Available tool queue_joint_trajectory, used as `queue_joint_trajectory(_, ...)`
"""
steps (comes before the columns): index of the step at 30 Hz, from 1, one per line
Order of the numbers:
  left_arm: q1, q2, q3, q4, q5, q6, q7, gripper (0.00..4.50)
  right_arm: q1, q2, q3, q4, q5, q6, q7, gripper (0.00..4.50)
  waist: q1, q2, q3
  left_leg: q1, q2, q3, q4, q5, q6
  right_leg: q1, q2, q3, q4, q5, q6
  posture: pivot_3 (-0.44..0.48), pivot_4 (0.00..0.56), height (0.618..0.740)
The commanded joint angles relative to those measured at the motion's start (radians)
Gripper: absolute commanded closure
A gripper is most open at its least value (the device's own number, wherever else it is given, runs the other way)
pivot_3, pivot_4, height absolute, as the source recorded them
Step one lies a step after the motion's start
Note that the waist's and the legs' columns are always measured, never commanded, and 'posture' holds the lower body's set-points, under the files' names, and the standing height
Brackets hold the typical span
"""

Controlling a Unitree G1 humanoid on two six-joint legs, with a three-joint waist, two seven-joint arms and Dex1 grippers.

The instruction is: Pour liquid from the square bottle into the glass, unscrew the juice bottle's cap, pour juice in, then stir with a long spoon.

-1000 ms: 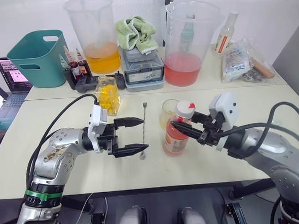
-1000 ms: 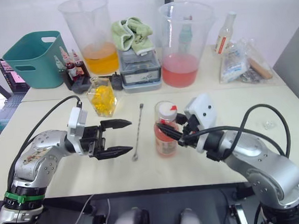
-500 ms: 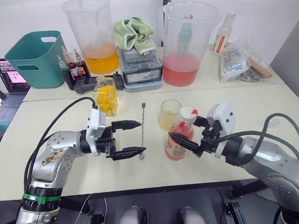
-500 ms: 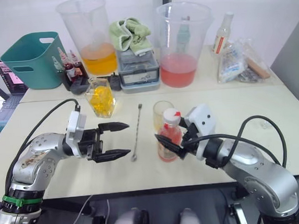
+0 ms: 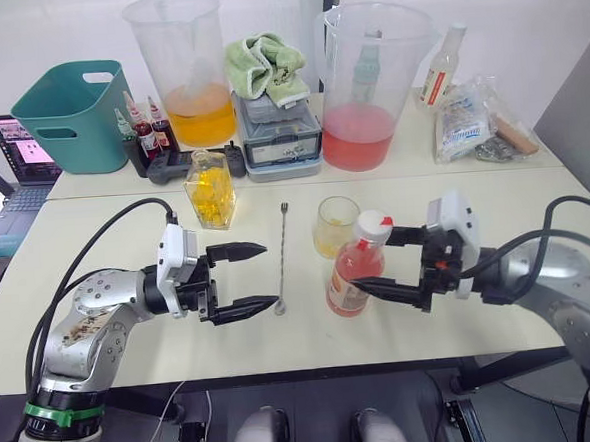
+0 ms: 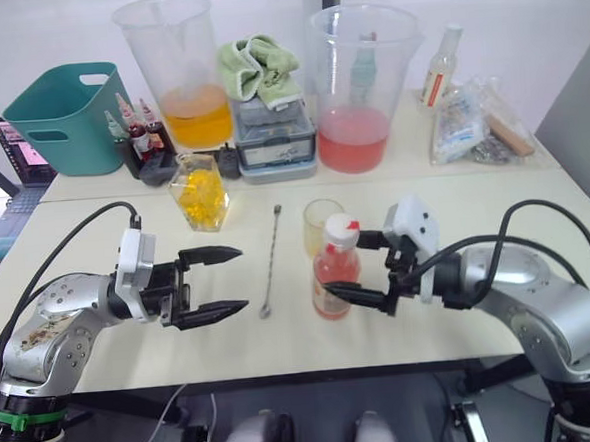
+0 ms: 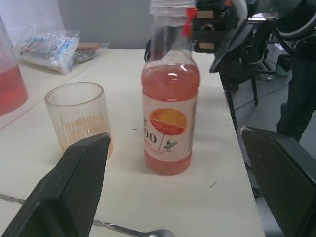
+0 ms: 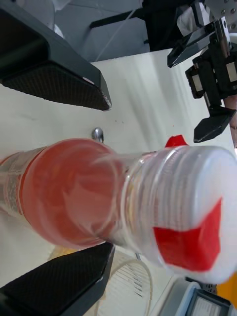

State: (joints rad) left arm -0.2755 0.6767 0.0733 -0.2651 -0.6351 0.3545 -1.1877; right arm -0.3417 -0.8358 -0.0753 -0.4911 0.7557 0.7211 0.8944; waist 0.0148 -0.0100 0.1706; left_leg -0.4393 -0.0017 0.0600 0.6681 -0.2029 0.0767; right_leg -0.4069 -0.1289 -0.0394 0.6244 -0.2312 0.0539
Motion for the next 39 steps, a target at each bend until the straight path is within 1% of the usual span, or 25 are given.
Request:
queue_joint_trajectory(1,-0.005,0.014,0.032,-0.037,-0.021,0.003,0.010,0.00,-0.053,-0.024,0.021,0.060,-0.027,-0.073,0.127,0.02,-0.002,0.000,0.000,0.000,0.000,0.000,0.000,0.000,0.000,0.000,0.000,0.000,0.000,0.000,0.000,0.000,0.150,0.736)
queue_joint_trajectory(7,0.019,0.029,0.051,-0.061,-0.027,0.010,0.029,0.00,-0.188,-0.052,0.075,0.239,-0.064,-0.158,0.378,0.02,-0.001,0.000,0.000,0.000,0.000,0.000,0.000,0.000,0.000,0.000,0.000,0.000,0.000,0.000,0.000,0.000,0.150,0.736)
queue_joint_trajectory(12,0.036,0.034,0.061,-0.081,-0.033,0.016,0.044,0.00,-0.258,-0.047,0.100,0.340,-0.099,-0.206,0.496,0.02,-0.001,0.000,0.000,0.000,0.000,0.000,0.000,0.000,0.000,0.000,0.000,0.000,0.000,0.000,0.000,0.000,0.150,0.736)
queue_joint_trajectory(15,0.047,0.036,0.067,-0.095,-0.033,0.018,0.056,0.00,-0.319,-0.029,0.131,0.429,-0.143,-0.259,0.568,0.02,-0.003,0.000,0.000,0.000,0.000,0.000,0.000,0.000,0.000,0.000,0.000,0.000,0.001,0.000,0.000,0.000,0.150,0.736)
queue_joint_trajectory(20,0.077,0.038,0.076,-0.130,-0.042,0.028,0.077,0.00,-0.386,0.013,0.166,0.506,-0.174,-0.297,0.644,0.02,-0.002,0.000,0.000,0.000,0.000,0.000,0.000,0.000,0.000,-0.001,-0.001,0.000,0.001,0.000,0.000,0.000,0.150,0.736)
queue_joint_trajectory(27,0.083,0.047,0.083,-0.147,-0.053,0.039,0.092,0.00,-0.458,0.080,0.205,0.619,-0.210,-0.341,0.713,0.02,-0.002,0.000,0.000,0.000,0.000,0.000,0.000,0.000,0.000,-0.001,-0.001,0.000,0.001,0.000,0.000,0.000,0.150,0.736)
queue_joint_trajectory(32,0.090,0.056,0.093,-0.161,-0.059,0.048,0.101,0.00,-0.492,0.100,0.269,0.682,-0.185,-0.387,0.720,0.02,-0.003,0.000,0.000,0.000,0.000,0.000,0.000,0.000,0.000,-0.001,-0.001,0.000,0.002,0.000,0.000,0.000,0.150,0.736)
queue_joint_trajectory(33,0.091,0.059,0.095,-0.163,-0.061,0.049,0.103,0.00,-0.497,0.101,0.277,0.690,-0.179,-0.390,0.720,0.52,-0.003,0.000,0.000,0.000,0.000,0.000,0.000,0.000,0.000,-0.001,-0.001,0.000,0.002,0.000,0.000,0.000,0.150,0.736)
queue_joint_trajectory(39,0.108,0.062,0.105,-0.180,-0.063,0.055,0.113,0.00,-0.502,0.090,0.301,0.709,-0.146,-0.407,0.720,2.46,-0.003,0.000,0.000,0.000,0.000,0.000,0.000,0.000,0.000,-0.001,-0.001,0.000,0.002,0.000,0.000,0.000,0.150,0.736)
